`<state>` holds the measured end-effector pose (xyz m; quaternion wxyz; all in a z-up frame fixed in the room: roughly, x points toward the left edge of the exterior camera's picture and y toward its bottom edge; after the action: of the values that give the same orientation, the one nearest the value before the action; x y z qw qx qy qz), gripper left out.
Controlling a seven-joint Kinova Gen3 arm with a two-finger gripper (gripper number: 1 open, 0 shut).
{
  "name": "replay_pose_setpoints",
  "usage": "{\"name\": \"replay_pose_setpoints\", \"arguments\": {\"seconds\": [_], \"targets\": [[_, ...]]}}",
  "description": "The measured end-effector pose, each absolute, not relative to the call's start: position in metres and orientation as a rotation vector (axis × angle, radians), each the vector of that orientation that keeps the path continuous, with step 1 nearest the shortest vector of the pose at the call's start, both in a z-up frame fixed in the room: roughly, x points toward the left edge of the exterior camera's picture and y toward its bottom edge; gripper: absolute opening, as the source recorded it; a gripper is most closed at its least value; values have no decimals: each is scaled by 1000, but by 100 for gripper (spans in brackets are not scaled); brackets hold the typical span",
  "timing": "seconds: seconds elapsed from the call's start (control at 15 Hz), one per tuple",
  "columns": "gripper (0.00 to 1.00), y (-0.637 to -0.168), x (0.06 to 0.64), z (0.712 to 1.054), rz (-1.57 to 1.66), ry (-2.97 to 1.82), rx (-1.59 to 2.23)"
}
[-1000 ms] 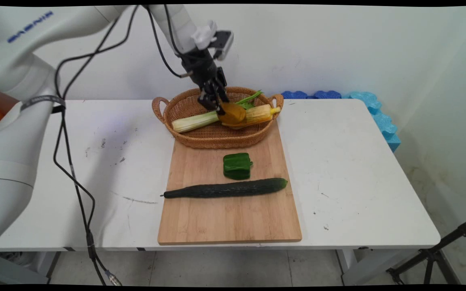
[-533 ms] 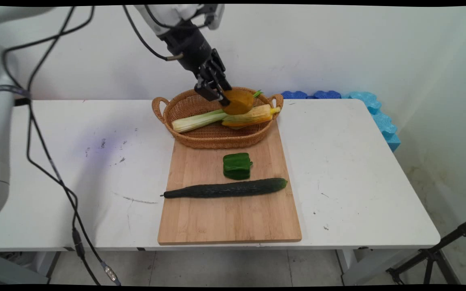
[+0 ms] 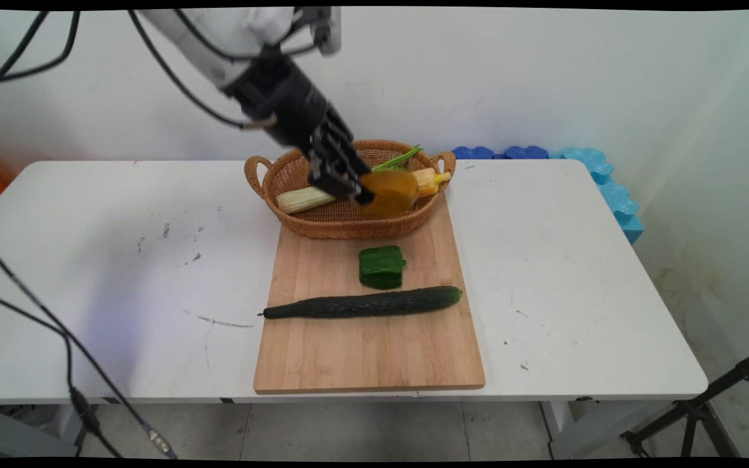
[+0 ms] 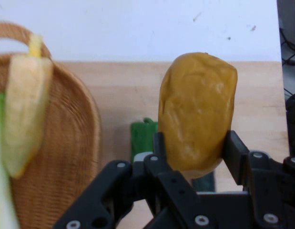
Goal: Place the picked object on the cutting board
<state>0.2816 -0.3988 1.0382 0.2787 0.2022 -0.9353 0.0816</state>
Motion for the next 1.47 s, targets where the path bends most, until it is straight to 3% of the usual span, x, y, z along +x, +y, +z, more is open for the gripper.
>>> {"name": "replay_pose_setpoints", "arguments": {"seconds": [0.87,1.47], "targets": [[0,-342,218,917,129,-2509,871],[0,-318,203,865,93,-2545,891]]}}
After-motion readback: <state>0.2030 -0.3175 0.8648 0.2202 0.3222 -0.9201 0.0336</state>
